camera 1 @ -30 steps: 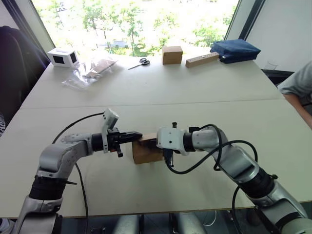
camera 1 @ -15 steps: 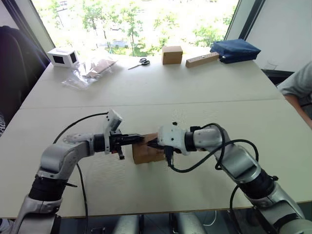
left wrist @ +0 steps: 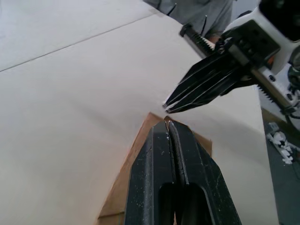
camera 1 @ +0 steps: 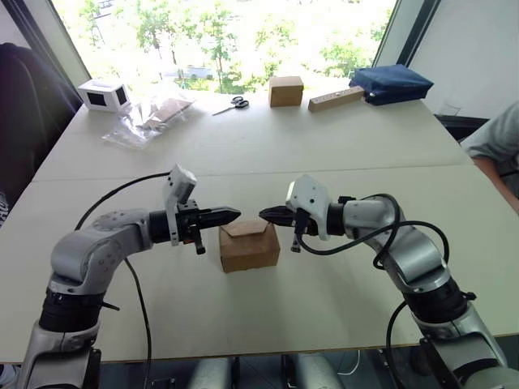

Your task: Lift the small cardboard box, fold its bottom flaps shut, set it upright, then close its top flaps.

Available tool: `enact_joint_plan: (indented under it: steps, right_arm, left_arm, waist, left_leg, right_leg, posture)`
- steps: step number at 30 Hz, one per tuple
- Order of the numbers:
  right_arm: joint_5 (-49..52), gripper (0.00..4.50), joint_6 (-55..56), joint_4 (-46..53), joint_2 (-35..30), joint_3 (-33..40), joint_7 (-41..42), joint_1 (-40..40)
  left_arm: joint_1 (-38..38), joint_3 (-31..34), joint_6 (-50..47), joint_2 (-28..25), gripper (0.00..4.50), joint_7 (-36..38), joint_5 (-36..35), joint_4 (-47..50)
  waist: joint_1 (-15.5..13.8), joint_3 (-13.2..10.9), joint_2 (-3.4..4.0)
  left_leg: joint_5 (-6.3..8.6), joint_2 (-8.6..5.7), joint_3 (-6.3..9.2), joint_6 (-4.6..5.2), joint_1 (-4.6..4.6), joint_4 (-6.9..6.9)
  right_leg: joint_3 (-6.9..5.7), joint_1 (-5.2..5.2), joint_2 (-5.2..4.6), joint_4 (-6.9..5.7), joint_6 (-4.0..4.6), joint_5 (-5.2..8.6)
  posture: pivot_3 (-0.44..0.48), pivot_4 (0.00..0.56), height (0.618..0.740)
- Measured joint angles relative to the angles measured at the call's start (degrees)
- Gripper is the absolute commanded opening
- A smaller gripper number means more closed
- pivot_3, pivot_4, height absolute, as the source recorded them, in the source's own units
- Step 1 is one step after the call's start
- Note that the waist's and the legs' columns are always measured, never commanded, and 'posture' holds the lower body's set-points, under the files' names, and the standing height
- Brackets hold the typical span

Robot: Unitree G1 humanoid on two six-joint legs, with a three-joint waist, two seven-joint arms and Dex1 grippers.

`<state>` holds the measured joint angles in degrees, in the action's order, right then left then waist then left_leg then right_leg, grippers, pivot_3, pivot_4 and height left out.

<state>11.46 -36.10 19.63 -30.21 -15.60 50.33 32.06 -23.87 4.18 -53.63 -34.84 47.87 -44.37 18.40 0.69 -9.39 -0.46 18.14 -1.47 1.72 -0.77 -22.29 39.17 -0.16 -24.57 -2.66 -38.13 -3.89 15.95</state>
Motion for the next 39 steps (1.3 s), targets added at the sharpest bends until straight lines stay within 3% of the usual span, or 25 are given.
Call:
enact_joint_plan:
  steps: [17,28,34,39]
  right_arm:
    - [-4.28,0.00,4.28,-1.81,-0.12,-7.10,-1.07,-2.32]
    - [-5.48,0.00,5.48,-1.91,-0.10,-7.33,-1.44,-2.56]
    - [-2.10,0.00,4.12,-1.52,-0.03,-3.39,-1.41,-4.27]
    - [7.34,0.00,0.32,1.07,3.12,8.67,-4.03,-5.33]
  left_arm:
    - [5.47,-5.83,3.21,-1.24,0.02,-2.46,5.62,2.43]
    - [6.78,-6.65,5.83,-1.15,0.02,-1.88,8.12,2.09]
    - [8.89,-5.65,10.20,1.27,0.02,-5.41,10.12,3.35]
    - [10.15,2.21,9.47,4.32,0.02,-11.56,6.23,6.41]
  waist:
    - [-0.03,0.00,0.00]
    - [-0.06,0.00,0.00]
    - [-0.12,0.00,0.00]
    - [-0.08,0.00,0.00]
  left_leg:
    - [-0.01,0.00,0.00,-0.02,0.00,0.00]
    - [-0.01,0.00,0.00,-0.01,0.01,0.00]
    - [0.00,0.00,0.00,-0.01,0.00,0.00]
    - [0.01,0.02,0.01,0.01,0.00,-0.01]
  right_leg:
    - [0.00,0.00,0.00,0.02,0.00,0.00]
    - [0.00,0.01,0.00,0.01,0.00,0.00]
    - [0.00,0.02,-0.01,0.02,0.00,0.00]
    - [0.00,0.01,0.00,0.01,0.00,0.00]
  posture:
    - [0.000,0.150,0.740]
    - [0.000,0.150,0.740]
    - [0.000,0.150,0.740]
    - [0.000,0.150,0.740]
